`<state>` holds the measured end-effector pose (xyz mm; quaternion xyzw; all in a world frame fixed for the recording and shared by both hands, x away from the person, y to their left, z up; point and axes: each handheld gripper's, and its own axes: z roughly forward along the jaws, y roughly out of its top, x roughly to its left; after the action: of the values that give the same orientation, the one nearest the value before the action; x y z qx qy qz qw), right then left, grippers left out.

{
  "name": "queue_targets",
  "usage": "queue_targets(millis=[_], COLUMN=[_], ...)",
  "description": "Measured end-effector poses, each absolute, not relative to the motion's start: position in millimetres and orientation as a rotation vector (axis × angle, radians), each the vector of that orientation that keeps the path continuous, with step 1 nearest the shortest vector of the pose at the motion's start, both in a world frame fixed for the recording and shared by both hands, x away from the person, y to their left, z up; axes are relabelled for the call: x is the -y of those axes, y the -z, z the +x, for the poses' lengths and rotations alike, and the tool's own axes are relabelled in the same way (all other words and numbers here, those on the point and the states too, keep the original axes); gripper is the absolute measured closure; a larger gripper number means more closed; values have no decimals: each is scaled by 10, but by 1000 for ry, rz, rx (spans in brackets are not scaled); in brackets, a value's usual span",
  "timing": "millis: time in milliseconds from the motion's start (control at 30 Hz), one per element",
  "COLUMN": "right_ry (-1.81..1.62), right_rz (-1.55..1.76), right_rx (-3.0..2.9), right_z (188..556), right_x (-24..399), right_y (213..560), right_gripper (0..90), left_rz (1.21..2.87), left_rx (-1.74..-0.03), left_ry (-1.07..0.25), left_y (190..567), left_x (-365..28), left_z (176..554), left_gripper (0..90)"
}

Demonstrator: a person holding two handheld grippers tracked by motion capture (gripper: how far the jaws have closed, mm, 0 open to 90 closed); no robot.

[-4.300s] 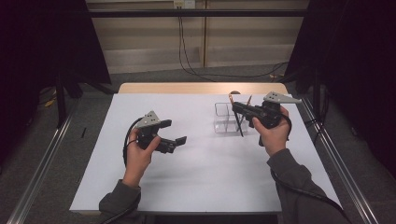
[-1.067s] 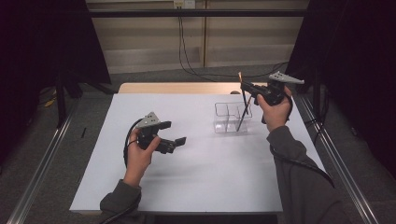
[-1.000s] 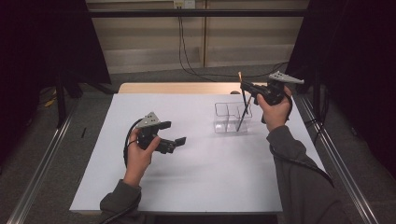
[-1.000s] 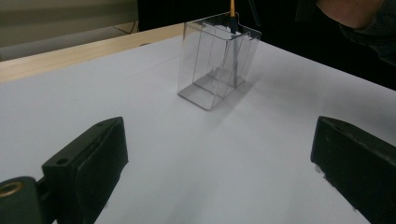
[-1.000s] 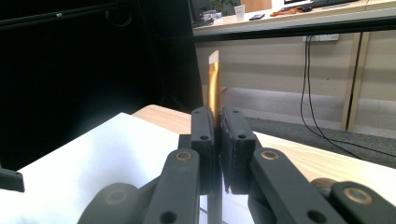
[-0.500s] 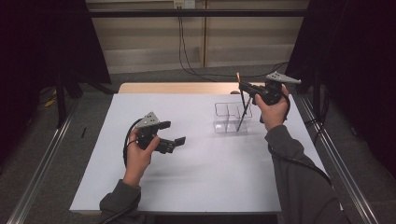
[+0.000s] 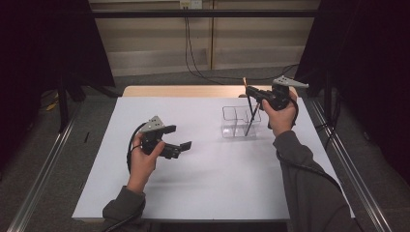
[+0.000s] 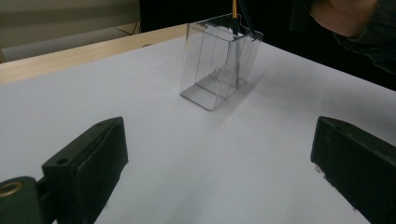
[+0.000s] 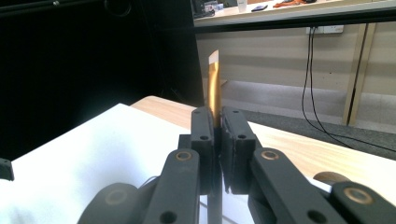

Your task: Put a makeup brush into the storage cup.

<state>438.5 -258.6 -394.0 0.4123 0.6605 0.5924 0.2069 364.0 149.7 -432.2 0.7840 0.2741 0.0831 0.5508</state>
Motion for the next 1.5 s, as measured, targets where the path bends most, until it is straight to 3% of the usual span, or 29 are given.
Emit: queue_targets(millis=[1500], right_ry=[-1639], right_rz=[1150], right_rx=[-1849], right_z=[4230], right_x=[2735], right_y=[4005], right_gripper=[846], left_rz=[1850], left_rx=[-632], left_ry=[-195], left_y=[4297], left_x=[-1467], left_z=[3627], left_gripper=[37])
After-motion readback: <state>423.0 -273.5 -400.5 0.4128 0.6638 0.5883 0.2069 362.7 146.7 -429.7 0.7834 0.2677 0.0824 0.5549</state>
